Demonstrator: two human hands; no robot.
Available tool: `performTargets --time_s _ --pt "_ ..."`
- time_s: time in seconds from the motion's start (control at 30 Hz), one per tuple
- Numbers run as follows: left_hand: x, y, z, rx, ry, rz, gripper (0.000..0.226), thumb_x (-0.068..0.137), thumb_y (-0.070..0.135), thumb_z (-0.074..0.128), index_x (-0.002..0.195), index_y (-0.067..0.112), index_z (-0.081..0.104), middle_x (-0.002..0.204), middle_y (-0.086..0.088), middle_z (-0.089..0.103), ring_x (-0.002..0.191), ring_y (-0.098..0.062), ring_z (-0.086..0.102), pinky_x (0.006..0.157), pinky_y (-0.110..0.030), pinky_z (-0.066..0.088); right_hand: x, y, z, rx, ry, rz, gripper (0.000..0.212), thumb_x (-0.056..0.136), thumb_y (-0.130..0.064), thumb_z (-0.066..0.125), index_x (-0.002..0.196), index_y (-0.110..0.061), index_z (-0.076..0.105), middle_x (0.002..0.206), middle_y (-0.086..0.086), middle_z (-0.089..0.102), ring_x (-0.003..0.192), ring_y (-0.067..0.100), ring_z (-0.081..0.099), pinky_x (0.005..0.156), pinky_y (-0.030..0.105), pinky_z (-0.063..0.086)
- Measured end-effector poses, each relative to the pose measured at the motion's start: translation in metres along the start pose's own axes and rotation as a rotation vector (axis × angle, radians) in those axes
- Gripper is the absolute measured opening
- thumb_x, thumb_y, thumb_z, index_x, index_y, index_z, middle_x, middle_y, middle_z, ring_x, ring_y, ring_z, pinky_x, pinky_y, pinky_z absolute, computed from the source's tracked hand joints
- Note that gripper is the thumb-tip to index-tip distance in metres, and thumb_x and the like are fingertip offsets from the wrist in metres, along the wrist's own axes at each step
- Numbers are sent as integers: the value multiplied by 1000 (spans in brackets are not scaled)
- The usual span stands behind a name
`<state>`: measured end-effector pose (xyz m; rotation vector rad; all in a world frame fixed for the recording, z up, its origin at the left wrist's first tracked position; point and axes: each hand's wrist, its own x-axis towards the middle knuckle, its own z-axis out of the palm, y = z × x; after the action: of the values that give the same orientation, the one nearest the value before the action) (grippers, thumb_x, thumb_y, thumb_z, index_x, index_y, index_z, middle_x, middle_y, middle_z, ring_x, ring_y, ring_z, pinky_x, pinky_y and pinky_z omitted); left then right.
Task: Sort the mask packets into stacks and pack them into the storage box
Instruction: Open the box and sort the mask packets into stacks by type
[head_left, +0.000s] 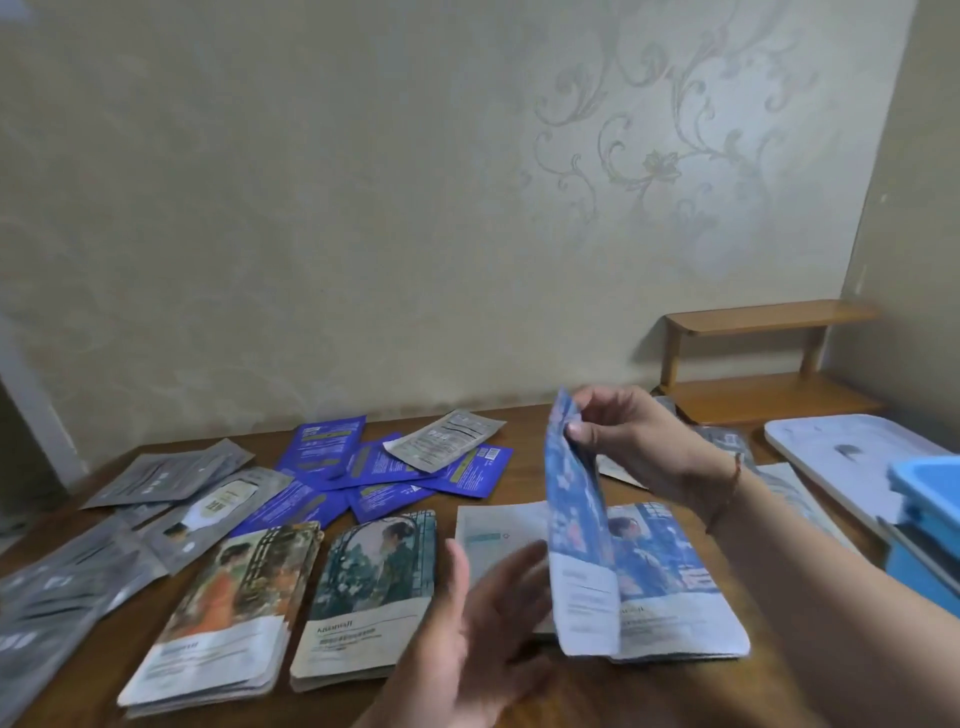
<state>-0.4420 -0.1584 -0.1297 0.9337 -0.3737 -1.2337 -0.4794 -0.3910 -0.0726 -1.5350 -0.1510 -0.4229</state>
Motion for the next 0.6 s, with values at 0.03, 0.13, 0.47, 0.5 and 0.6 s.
performTargets --time_s 0.03,0.13,0.47,0.5,0.6 --pt "-2 -2 2 -114 -39 -63 110 26 71 85 116 11 72 128 -15 64 119 -39 59 90 -48 45 1 -6 1 -91 3 17 11 72 -20 80 74 -14 71 73 3 68 67 10 62 65 21 49" --pt "-6 -4 2 -269 -63 -119 101 52 80 52 112 1 71 125 -31 60 109 -56 58 94 -61 40 3 -17 3 -476 3 141 6 82 -12 73 85 -6 72 82 8 73 71 8 62 68 21 51" --pt "22 -28 30 113 112 -57 22 99 6 46 114 -3 60 100 -32 69 75 -35 72 54 -34 59 3 5 -32 -1118 88 228 17 89 -20 65 103 -24 74 90 -5 73 79 8 64 74 23 51" --pt "26 -35 36 166 129 -77 22 102 7 44 112 -4 60 97 -31 70 73 -32 73 55 -31 59 2 12 -39 -1165 73 258 18 91 -19 63 105 -23 74 92 -4 72 83 11 64 80 26 51" --pt "39 -45 46 212 149 -163 19 102 9 47 106 -3 61 89 -27 72 73 -29 73 64 -31 59 -5 36 -52 -1227 21 364 21 93 -18 61 109 -20 73 100 0 73 88 13 63 85 24 48"
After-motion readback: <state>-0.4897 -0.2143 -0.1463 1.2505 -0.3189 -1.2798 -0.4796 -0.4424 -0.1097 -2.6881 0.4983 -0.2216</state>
